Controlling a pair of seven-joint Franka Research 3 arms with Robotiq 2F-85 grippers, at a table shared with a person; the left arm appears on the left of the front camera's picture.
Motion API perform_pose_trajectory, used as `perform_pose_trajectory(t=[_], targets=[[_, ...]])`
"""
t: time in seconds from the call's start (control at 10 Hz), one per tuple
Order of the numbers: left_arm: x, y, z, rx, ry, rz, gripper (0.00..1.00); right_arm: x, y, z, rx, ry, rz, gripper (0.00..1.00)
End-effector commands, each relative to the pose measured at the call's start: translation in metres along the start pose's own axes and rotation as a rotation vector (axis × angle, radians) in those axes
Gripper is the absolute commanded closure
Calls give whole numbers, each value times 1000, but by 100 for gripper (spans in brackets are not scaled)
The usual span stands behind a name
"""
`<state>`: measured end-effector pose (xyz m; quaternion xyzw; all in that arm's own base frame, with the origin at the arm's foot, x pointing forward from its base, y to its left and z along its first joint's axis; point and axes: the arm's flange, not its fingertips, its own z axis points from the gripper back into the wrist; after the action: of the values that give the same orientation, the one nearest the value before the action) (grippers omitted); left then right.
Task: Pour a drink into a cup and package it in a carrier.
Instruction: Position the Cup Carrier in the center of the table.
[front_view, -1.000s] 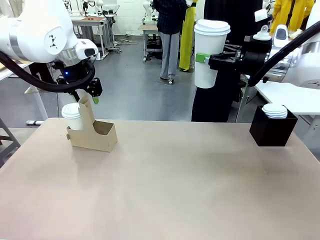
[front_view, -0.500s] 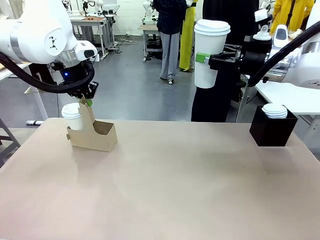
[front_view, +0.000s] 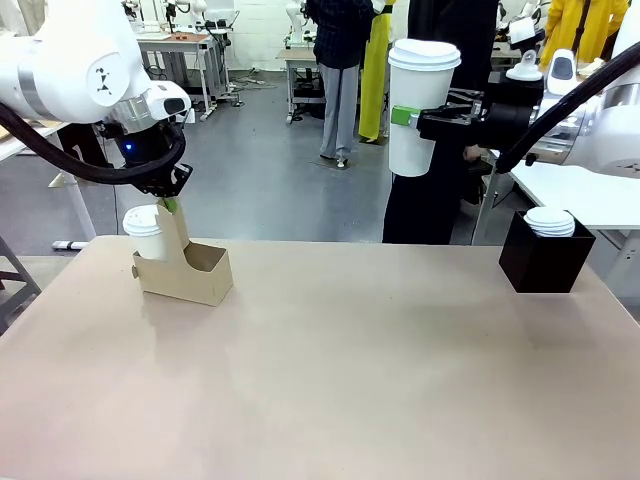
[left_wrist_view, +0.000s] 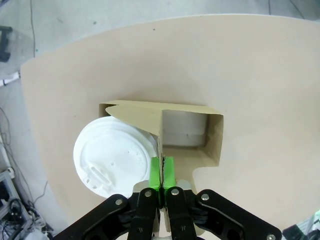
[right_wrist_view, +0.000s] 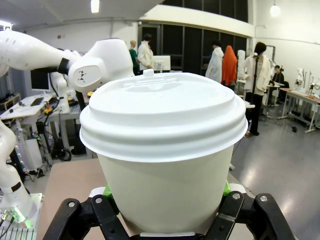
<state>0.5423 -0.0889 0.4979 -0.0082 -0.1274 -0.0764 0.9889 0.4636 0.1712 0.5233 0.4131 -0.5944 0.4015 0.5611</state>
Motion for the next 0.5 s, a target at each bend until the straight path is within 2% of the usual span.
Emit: perform_pose_trajectory(t=[0.0,0.3,0.4], targets=[[0,0,-1,10,-18,5,100,5,1,-6,-20,-11,18,19],[0,0,0,2,-4,-2,98,5,1,-6,-20,-11,18,19],[-4,-3,14,19,-9,35,98,5,1,-6,-20,-11,18,19]])
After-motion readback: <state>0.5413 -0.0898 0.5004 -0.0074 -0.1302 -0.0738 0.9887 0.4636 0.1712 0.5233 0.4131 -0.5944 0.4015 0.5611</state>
